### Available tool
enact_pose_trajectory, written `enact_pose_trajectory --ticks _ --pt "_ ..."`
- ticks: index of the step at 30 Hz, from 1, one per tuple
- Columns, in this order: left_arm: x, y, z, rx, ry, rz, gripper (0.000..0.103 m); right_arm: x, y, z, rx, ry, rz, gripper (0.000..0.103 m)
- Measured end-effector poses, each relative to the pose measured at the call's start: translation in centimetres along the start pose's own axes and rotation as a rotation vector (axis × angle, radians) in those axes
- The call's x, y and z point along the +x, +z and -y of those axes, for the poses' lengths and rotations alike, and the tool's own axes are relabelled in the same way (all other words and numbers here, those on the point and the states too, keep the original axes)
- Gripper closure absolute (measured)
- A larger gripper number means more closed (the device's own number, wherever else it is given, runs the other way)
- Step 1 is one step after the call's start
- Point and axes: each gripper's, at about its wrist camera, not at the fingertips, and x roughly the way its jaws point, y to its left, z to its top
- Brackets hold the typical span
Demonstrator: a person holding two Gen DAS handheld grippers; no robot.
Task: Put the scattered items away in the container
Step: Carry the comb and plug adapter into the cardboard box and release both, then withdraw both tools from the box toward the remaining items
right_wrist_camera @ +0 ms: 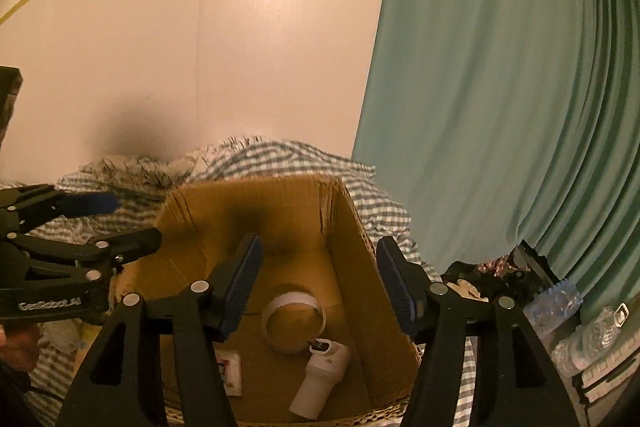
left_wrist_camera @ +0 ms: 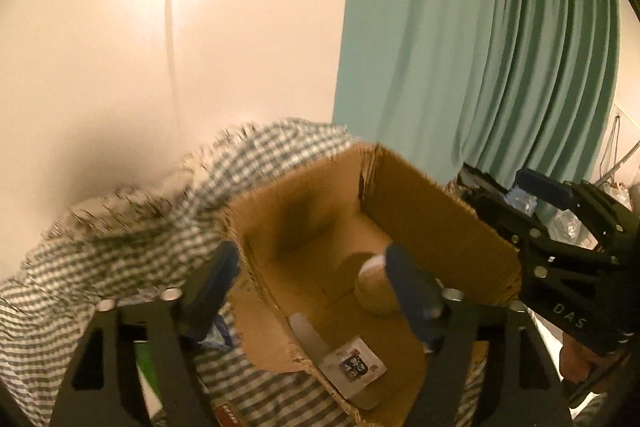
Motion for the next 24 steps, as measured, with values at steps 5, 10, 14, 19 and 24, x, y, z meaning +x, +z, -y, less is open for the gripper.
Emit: enact_pose_trajectory --ticks 5,10,14,19,24 --pt "-3.6 0.7 -0.5 0.009 0.031 0.079 0.005 -1.9 1.1 -0.6 0.014 0.008 0.029 0.031" --pt "-7.7 0.9 -1.7 -0.026 0.035 0.178 0.000 -4.2 2.2 -1.4 0.012 0.001 0.068 0.018" --pt "-10.7 1.0 -2.4 -0.020 0.083 0.221 0.000 -6.1 3.1 -2.4 0.015 0.008 0.104 0.014" --pt "-13.8 0.6 -3.7 -0.017 0.171 0.260 0.000 -8.0 4.0 -4.1 0.011 0.005 0.139 0.002" --pt "-16.6 -0.2 -6.0 -0.057 0.234 0.267 0.000 -10.1 4.5 -6.2 -0.019 -0.008 0.185 0.000"
